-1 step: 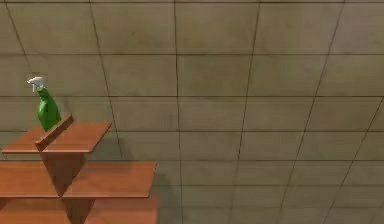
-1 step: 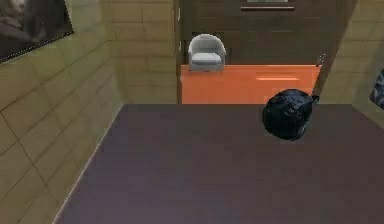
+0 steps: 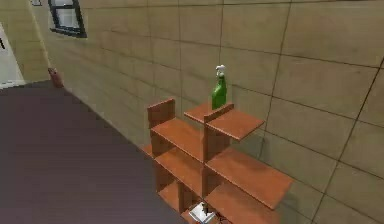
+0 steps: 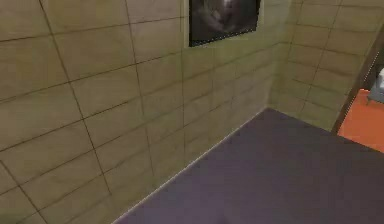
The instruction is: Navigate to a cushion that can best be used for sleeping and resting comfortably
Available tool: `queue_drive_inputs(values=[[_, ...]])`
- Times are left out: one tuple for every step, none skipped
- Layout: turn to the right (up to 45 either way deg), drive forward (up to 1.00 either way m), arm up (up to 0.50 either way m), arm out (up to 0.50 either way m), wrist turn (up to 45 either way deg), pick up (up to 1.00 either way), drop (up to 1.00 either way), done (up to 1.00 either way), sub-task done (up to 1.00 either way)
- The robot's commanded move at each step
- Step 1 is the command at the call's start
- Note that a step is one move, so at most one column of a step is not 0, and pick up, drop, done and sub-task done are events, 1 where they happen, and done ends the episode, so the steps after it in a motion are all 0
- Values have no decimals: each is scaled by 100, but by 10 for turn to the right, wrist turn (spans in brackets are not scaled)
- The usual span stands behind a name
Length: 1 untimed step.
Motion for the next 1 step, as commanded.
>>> queue_drive_inputs(values=[[-450,0,0,0,0,0,0,0,0]])
